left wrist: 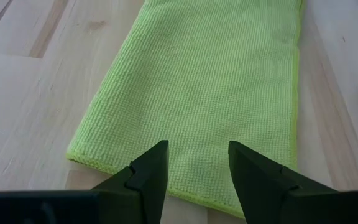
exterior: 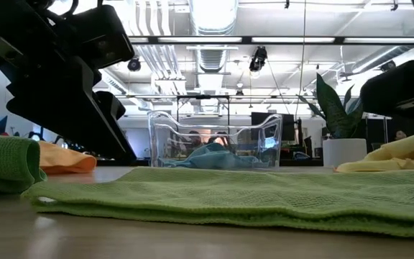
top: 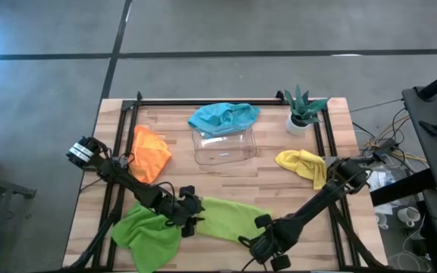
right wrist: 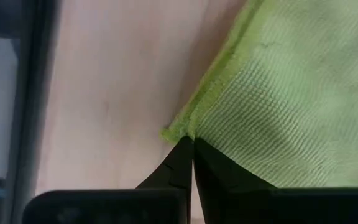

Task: Fold microfiber towels
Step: Fold the light green microfiber cloth

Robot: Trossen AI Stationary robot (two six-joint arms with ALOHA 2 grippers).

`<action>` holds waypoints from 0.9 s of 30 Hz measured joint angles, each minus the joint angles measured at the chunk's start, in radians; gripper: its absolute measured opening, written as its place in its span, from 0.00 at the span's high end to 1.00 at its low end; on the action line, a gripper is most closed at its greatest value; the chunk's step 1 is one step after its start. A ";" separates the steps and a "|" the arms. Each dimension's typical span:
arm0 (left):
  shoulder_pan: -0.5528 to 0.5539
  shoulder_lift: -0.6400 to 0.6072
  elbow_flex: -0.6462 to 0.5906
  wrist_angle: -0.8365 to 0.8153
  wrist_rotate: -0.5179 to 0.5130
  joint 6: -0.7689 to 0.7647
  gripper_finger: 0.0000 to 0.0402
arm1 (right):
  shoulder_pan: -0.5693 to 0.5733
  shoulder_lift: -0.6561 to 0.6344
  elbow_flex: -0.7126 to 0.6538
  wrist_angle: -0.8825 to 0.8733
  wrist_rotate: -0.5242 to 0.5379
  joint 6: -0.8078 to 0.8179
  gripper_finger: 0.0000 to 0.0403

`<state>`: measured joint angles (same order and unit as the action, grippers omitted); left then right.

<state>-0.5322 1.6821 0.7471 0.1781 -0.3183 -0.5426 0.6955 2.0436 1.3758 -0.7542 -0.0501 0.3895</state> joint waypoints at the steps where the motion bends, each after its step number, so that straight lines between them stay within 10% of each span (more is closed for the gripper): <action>1: 0.000 0.000 0.000 0.000 0.000 0.000 0.62 | -0.004 -0.003 0.000 -0.035 0.052 -0.005 0.98; 8: 0.000 0.000 0.001 0.003 -0.001 0.000 0.62 | -0.092 -0.004 -0.010 -0.397 0.290 -0.046 0.98; 14: 0.002 0.019 0.000 0.101 -0.036 0.001 0.62 | -0.134 -0.036 -0.010 -0.499 0.291 -0.057 0.98; 27: 0.040 0.125 0.001 0.129 -0.055 -0.001 0.62 | -0.098 -0.084 -0.117 -0.152 -0.068 -0.009 0.98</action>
<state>-0.4919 1.8068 0.7476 0.3070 -0.3732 -0.5434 0.5973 1.9595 1.2586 -0.9061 -0.1185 0.3807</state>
